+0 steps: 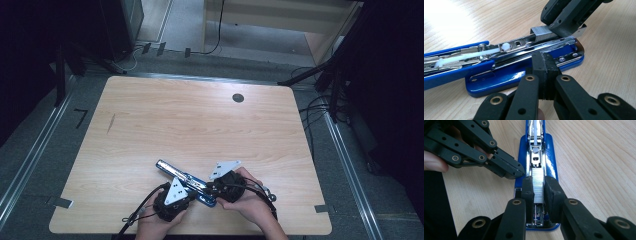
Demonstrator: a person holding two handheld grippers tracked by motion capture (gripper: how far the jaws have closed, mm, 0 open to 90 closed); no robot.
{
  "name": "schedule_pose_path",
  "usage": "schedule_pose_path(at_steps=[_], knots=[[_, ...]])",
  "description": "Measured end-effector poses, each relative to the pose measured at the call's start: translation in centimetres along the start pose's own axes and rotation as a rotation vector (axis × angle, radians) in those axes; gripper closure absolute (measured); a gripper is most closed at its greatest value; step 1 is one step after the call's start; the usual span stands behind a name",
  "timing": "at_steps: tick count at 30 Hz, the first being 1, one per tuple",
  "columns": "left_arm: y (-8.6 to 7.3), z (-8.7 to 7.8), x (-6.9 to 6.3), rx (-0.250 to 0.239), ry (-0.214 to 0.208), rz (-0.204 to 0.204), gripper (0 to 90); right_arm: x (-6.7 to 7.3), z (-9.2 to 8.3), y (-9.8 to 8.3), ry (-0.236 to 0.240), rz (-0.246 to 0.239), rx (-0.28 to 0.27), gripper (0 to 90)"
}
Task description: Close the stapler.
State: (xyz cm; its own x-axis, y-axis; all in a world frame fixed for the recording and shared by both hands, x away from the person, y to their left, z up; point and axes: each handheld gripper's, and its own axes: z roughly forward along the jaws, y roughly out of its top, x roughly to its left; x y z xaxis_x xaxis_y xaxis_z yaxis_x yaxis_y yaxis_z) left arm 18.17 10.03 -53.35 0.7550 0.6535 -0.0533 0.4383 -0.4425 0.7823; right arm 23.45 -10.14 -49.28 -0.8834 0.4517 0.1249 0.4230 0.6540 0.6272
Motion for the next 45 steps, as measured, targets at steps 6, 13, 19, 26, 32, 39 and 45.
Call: schedule_pose_path(at_steps=[6, 13, 19, 26, 32, 39, 45], knots=[[0.0, 0.01, 0.01, -0.001, -0.001, -0.002, 90.0, -0.1, 0.02, 0.01, -0.002, -0.002, 0.006, 79.9], [0.0, 0.0, 0.0, 0.0, 0.0, 0.0, 90.0, -0.11, 0.09, 0.1, 0.001, -0.013, 0.002, 79.9], [0.0, 0.0, 0.01, -0.001, 0.0, -0.001, 90.0, -0.17, 0.01, 0.15, 0.008, -0.011, 0.012, 79.9], [0.0, 0.0, 0.01, 0.0, 0.0, -0.001, 90.0, -0.07, 0.02, 0.25, 0.011, -0.005, 0.016, 79.9], [0.0, 0.0, 0.0, 0.0, 0.0, 0.0, 90.0, -0.21, 0.0, 0.25, 0.016, 0.0, 0.017, 79.9], [0.0, 0.01, -0.01, -0.001, 0.0, -0.001, 90.0, -0.51, 0.02, 0.22, 0.036, 0.021, 0.017, 79.8], [0.0, 0.01, -0.01, -0.001, -0.001, -0.001, 90.0, -0.57, -0.02, 0.17, 0.038, 0.028, 0.019, 79.4]])
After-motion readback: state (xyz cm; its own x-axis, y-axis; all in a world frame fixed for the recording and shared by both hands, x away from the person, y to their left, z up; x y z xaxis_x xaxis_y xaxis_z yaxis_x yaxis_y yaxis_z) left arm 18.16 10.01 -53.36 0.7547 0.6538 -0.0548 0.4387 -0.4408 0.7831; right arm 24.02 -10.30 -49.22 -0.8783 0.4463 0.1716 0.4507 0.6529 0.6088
